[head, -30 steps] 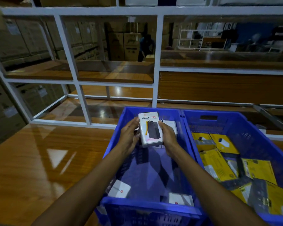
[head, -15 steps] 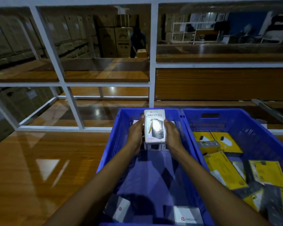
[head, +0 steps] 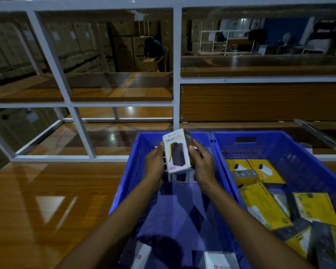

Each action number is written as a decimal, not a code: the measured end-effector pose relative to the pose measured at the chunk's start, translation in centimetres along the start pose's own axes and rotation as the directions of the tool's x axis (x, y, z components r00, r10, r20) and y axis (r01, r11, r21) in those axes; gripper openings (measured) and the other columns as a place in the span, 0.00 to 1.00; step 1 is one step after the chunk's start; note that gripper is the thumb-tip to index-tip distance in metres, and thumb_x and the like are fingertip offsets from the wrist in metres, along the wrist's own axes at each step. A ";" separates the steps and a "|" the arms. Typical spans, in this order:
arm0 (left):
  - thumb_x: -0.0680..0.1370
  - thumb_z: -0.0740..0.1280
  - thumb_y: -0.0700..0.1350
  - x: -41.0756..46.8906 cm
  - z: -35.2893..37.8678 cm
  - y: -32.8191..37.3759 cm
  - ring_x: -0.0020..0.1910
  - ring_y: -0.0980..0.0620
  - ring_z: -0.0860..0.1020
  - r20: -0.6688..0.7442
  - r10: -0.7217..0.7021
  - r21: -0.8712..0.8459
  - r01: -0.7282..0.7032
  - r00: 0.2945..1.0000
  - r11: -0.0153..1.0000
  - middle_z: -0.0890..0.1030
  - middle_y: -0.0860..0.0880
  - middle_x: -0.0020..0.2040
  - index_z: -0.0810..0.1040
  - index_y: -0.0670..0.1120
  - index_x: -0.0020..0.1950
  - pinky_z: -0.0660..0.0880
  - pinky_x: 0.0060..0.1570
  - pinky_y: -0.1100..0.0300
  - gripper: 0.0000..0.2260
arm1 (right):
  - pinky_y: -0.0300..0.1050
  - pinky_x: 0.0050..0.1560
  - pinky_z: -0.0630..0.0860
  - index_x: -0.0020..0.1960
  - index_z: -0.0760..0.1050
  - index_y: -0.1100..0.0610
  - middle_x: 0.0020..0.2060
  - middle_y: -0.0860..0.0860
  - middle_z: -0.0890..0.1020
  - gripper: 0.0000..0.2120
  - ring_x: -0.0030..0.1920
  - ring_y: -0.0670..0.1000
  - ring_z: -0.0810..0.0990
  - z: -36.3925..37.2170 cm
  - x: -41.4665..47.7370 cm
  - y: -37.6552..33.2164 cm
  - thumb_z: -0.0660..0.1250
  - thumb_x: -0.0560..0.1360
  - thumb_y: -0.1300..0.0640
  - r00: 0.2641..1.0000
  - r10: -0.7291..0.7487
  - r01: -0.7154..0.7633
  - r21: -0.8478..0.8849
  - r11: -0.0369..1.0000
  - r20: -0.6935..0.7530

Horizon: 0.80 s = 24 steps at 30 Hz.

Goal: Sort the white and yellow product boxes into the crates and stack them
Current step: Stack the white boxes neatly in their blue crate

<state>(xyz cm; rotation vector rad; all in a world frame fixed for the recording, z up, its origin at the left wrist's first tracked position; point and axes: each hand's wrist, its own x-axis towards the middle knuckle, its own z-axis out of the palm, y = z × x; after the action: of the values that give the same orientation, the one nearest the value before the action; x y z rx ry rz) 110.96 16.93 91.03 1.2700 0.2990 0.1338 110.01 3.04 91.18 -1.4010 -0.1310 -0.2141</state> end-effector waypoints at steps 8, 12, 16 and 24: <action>0.78 0.61 0.53 -0.8 -0.9 -0.1 0.39 0.44 0.83 0.264 -0.218 -0.274 0.290 0.939 0.917 0.85 0.42 0.43 0.82 0.43 0.50 0.81 0.43 0.50 0.16 | 0.30 0.45 0.77 0.73 0.71 0.51 0.59 0.47 0.77 0.27 0.56 0.38 0.77 1.4 -2.5 0.3 0.72 0.76 0.51 0.936 -0.306 0.350 -0.360 0.865 0.175; 0.69 0.64 0.54 -1.0 -1.1 -0.5 0.42 0.43 0.82 0.288 -0.218 -0.296 0.304 0.932 0.906 0.84 0.41 0.43 0.81 0.42 0.49 0.77 0.50 0.47 0.18 | 0.30 0.51 0.77 0.74 0.70 0.50 0.59 0.47 0.75 0.31 0.59 0.40 0.75 1.5 -2.8 0.6 0.68 0.74 0.42 0.909 -0.359 0.416 -0.421 0.806 0.211; 0.82 0.56 0.54 -1.0 -1.2 0.4 0.44 0.43 0.84 0.278 -0.251 -0.226 0.317 0.927 0.921 0.85 0.40 0.48 0.82 0.42 0.54 0.81 0.45 0.49 0.20 | 0.39 0.47 0.80 0.73 0.70 0.49 0.60 0.47 0.78 0.26 0.56 0.43 0.79 1.2 -2.3 0.5 0.67 0.77 0.45 0.929 -0.324 0.370 -0.413 0.832 0.180; 0.80 0.62 0.56 -1.4 -2.4 2.0 0.43 0.45 0.82 0.304 -0.283 0.016 0.292 0.910 0.956 0.84 0.41 0.48 0.79 0.46 0.62 0.78 0.42 0.54 0.18 | 0.42 0.30 0.76 0.59 0.81 0.52 0.48 0.55 0.85 0.11 0.39 0.52 0.82 -0.2 -0.4 -0.4 0.62 0.82 0.54 0.949 0.314 -0.310 -0.130 0.942 0.011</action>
<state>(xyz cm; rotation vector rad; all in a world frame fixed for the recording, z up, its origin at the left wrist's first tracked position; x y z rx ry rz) 109.07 19.32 92.47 1.1829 0.2140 -0.3076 109.57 2.77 91.41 -1.5305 0.0810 0.0652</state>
